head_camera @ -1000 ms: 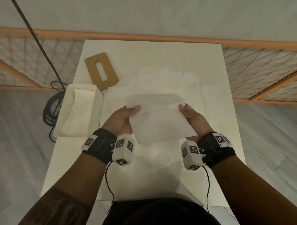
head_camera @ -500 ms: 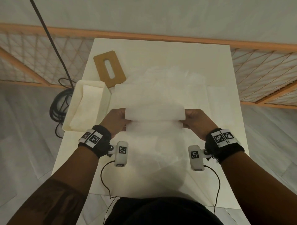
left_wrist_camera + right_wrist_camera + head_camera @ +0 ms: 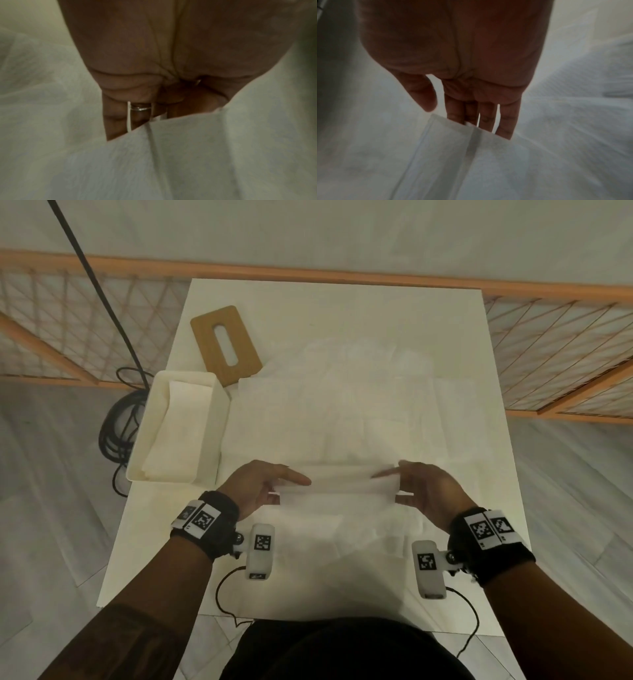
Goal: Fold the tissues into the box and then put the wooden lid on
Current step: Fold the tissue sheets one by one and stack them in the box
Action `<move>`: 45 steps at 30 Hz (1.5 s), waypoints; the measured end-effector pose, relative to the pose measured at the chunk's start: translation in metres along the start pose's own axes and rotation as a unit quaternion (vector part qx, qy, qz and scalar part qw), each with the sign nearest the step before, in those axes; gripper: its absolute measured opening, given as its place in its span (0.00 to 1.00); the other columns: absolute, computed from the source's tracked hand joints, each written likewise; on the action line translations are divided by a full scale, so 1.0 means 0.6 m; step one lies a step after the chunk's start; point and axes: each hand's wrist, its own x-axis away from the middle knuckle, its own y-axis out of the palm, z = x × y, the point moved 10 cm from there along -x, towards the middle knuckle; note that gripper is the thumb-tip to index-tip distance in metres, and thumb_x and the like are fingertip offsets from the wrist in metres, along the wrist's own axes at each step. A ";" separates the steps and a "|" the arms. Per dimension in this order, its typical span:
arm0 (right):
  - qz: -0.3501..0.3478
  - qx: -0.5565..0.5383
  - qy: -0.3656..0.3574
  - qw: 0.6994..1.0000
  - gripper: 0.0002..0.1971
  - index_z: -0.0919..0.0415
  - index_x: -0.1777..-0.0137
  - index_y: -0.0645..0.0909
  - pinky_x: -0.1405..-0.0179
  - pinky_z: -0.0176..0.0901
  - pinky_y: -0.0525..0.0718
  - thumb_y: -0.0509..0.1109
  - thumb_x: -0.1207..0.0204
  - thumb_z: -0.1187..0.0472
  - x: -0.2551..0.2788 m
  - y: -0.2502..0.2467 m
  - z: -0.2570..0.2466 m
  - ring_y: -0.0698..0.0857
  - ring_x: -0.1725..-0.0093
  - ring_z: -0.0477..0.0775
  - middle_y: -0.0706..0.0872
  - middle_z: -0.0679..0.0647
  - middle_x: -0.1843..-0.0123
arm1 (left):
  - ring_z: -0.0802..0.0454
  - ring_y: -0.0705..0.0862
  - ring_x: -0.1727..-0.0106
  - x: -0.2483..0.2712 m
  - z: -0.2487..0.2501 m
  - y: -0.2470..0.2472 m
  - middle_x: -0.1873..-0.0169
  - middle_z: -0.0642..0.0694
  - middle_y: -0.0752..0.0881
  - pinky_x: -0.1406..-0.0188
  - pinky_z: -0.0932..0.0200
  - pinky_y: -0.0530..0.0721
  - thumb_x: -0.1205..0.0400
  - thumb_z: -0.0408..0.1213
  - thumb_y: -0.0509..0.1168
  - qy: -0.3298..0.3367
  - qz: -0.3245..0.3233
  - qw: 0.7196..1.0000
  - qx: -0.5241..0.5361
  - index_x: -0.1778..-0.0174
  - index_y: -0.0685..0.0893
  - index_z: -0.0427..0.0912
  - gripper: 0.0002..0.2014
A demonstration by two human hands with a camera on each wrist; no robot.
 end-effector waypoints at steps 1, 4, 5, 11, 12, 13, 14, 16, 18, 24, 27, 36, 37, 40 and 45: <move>0.017 0.054 0.004 0.998 0.25 0.66 0.46 0.92 0.35 0.49 0.85 0.57 0.09 0.51 0.003 -0.006 0.009 0.90 0.40 0.53 0.93 0.54 0.41 | 0.45 0.89 0.46 0.001 -0.007 0.007 0.46 0.45 0.92 0.53 0.57 0.88 0.18 0.32 0.60 -0.007 -0.012 1.000 -0.023 0.44 0.91 0.28 0.17; 0.068 0.147 -0.006 0.987 0.18 0.60 0.52 0.95 0.48 0.35 0.86 0.70 0.16 0.47 0.006 -0.021 0.030 0.91 0.44 0.47 0.95 0.48 0.47 | 0.41 0.88 0.41 -0.003 -0.034 0.011 0.41 0.46 0.91 0.44 0.51 0.88 0.14 0.45 0.65 -0.025 0.006 0.997 -0.070 0.45 0.94 0.37 0.17; 0.082 0.158 -0.011 0.984 0.13 0.57 0.53 0.95 0.48 0.38 0.88 0.74 0.18 0.50 0.006 -0.026 0.037 0.92 0.45 0.49 0.95 0.49 0.48 | 0.41 0.88 0.40 -0.007 -0.040 0.008 0.41 0.47 0.91 0.41 0.47 0.89 0.14 0.45 0.67 -0.014 0.023 0.994 -0.108 0.47 0.94 0.42 0.13; 0.117 0.282 -0.025 0.952 0.11 0.47 0.53 0.93 0.57 0.48 0.92 0.80 0.25 0.67 -0.003 -0.035 0.048 0.92 0.57 0.54 0.92 0.42 0.47 | 0.57 0.84 0.61 -0.026 -0.024 0.000 0.54 0.58 0.88 0.54 0.62 0.84 0.20 0.33 0.74 0.056 0.124 0.922 -0.361 0.56 0.89 0.57 0.10; 0.123 0.297 -0.032 0.946 0.11 0.47 0.53 0.93 0.60 0.45 0.92 0.79 0.25 0.67 -0.006 -0.031 0.043 0.92 0.59 0.55 0.91 0.43 0.47 | 0.60 0.81 0.66 -0.026 -0.019 0.001 0.60 0.58 0.86 0.60 0.67 0.79 0.20 0.33 0.74 0.063 0.134 0.914 -0.378 0.56 0.88 0.56 0.10; 0.130 0.311 -0.041 0.941 0.11 0.46 0.52 0.92 0.62 0.44 0.91 0.79 0.24 0.67 -0.009 -0.028 0.038 0.92 0.59 0.55 0.91 0.43 0.47 | 0.62 0.80 0.69 -0.027 -0.014 0.001 0.64 0.59 0.83 0.64 0.71 0.75 0.20 0.33 0.73 0.072 0.143 0.908 -0.388 0.56 0.88 0.54 0.09; 0.133 0.324 -0.049 0.935 0.11 0.46 0.52 0.91 0.62 0.43 0.90 0.79 0.24 0.66 -0.014 -0.025 0.034 0.91 0.59 0.54 0.90 0.44 0.47 | 0.62 0.79 0.70 -0.028 -0.007 -0.001 0.65 0.59 0.83 0.67 0.73 0.73 0.19 0.33 0.73 0.079 0.154 0.903 -0.394 0.55 0.88 0.54 0.08; 0.140 0.349 -0.063 0.924 0.11 0.45 0.50 0.91 0.60 0.42 0.89 0.79 0.24 0.64 -0.027 -0.018 0.022 0.90 0.57 0.53 0.90 0.45 0.45 | 0.61 0.81 0.67 -0.031 0.012 -0.012 0.64 0.60 0.83 0.65 0.73 0.74 0.20 0.32 0.72 0.096 0.182 0.894 -0.397 0.54 0.89 0.53 0.09; 0.143 0.358 -0.073 0.920 0.10 0.45 0.49 0.91 0.58 0.39 0.86 0.79 0.24 0.64 -0.043 -0.008 0.007 0.88 0.55 0.51 0.89 0.47 0.42 | 0.56 0.83 0.61 -0.036 0.028 -0.026 0.59 0.60 0.83 0.61 0.67 0.76 0.21 0.30 0.71 0.095 0.201 0.887 -0.405 0.54 0.87 0.52 0.10; 0.011 0.481 -0.014 0.877 0.11 0.46 0.47 0.91 0.55 0.19 0.69 0.81 0.26 0.61 -0.022 0.025 0.017 0.81 0.47 0.41 0.85 0.42 0.46 | 0.54 0.82 0.56 -0.025 -0.028 -0.002 0.50 0.48 0.85 0.61 0.63 0.78 0.26 0.32 0.77 -0.020 0.026 0.871 -0.489 0.46 0.75 0.51 0.20; -0.015 0.469 0.015 0.883 0.11 0.44 0.50 0.92 0.50 0.31 0.75 0.82 0.28 0.60 0.008 0.018 0.055 0.82 0.51 0.36 0.86 0.42 0.48 | 0.51 0.84 0.51 -0.007 -0.066 0.013 0.48 0.48 0.86 0.56 0.61 0.81 0.26 0.34 0.77 -0.035 -0.002 0.876 -0.482 0.43 0.75 0.51 0.21; 0.091 0.405 -0.031 0.909 0.10 0.46 0.57 0.88 0.65 0.23 0.79 0.82 0.28 0.64 0.004 -0.011 0.057 0.86 0.66 0.38 0.89 0.46 0.48 | 0.60 0.85 0.59 -0.019 -0.029 -0.009 0.52 0.54 0.86 0.65 0.72 0.74 0.25 0.33 0.78 0.038 0.129 0.893 -0.429 0.49 0.84 0.52 0.14; 0.102 0.401 -0.041 0.910 0.10 0.47 0.57 0.88 0.67 0.23 0.78 0.82 0.28 0.64 -0.002 -0.012 0.049 0.86 0.67 0.37 0.88 0.46 0.49 | 0.60 0.85 0.59 -0.021 -0.019 -0.015 0.53 0.54 0.87 0.65 0.72 0.75 0.25 0.33 0.79 0.045 0.144 0.895 -0.421 0.48 0.84 0.52 0.14; 0.129 0.398 -0.055 0.907 0.11 0.47 0.53 0.85 0.71 0.26 0.79 0.81 0.27 0.64 -0.018 -0.013 0.034 0.88 0.64 0.47 0.84 0.44 0.53 | 0.58 0.85 0.58 -0.036 -0.005 -0.022 0.54 0.53 0.87 0.63 0.70 0.77 0.25 0.32 0.79 0.056 0.156 0.897 -0.409 0.43 0.83 0.51 0.19; 0.138 0.497 -0.025 0.857 0.27 0.40 0.33 0.72 0.50 0.53 0.89 0.80 0.26 0.57 -0.040 -0.011 0.045 0.88 0.54 0.55 0.84 0.48 0.43 | 0.49 0.84 0.50 -0.061 -0.012 -0.009 0.48 0.50 0.82 0.44 0.57 0.84 0.25 0.32 0.77 0.056 0.140 0.861 -0.486 0.35 0.80 0.50 0.24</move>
